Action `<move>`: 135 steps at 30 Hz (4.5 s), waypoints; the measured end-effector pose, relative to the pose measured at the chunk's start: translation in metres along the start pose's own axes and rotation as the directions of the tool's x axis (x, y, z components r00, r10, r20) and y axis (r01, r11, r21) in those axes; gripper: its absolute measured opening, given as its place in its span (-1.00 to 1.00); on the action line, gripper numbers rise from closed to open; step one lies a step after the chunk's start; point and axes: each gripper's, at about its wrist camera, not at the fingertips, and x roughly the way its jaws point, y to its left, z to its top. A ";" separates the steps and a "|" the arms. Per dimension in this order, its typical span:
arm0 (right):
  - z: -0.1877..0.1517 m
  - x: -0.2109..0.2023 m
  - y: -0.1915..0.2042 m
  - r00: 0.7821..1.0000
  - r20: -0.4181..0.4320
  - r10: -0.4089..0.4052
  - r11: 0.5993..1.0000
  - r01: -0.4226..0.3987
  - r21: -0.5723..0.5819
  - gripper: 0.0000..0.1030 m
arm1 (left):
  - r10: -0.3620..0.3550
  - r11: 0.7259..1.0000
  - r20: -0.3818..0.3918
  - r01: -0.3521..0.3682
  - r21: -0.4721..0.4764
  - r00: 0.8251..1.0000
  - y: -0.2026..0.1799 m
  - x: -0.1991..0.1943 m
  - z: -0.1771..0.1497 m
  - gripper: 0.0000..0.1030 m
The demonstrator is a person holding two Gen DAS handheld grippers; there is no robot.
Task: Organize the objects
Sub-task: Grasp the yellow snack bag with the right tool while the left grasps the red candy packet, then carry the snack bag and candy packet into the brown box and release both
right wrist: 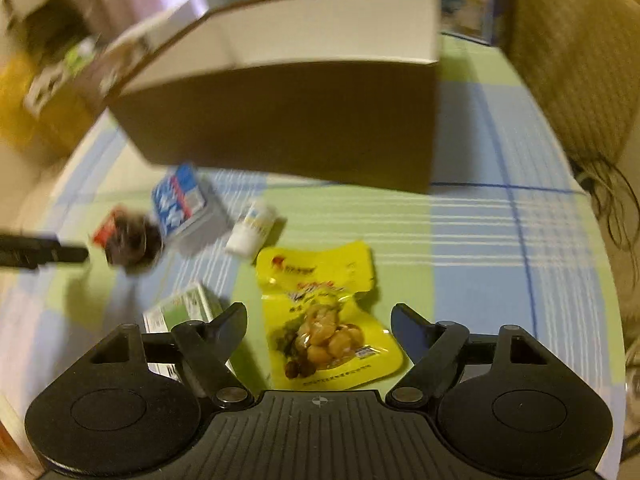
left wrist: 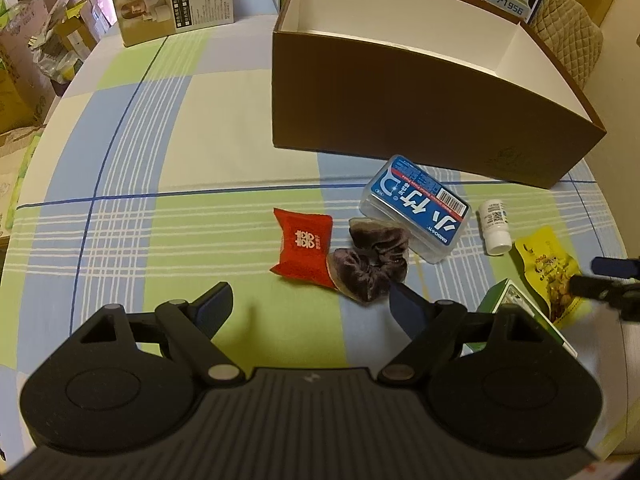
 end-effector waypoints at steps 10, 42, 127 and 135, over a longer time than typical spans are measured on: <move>0.002 0.030 0.022 0.996 -0.048 -0.069 0.990 0.062 -0.128 0.47 | 0.038 0.998 0.001 -0.038 -0.046 0.999 0.014 -0.007 -0.012 0.61; 0.002 0.011 -0.024 0.986 0.032 -0.166 0.986 0.165 0.032 0.10 | -0.028 0.992 -0.033 0.032 0.122 0.999 0.006 0.061 0.033 -0.22; 0.223 0.052 -0.035 0.972 0.233 -0.042 0.999 0.043 0.001 -0.01 | -0.162 0.951 0.117 0.123 0.285 0.980 -0.130 0.088 0.224 -0.52; 0.233 0.072 -0.040 0.971 0.222 -0.086 0.996 0.091 -0.016 -0.01 | -0.153 0.957 0.087 0.126 0.261 0.984 -0.133 0.116 0.238 -0.51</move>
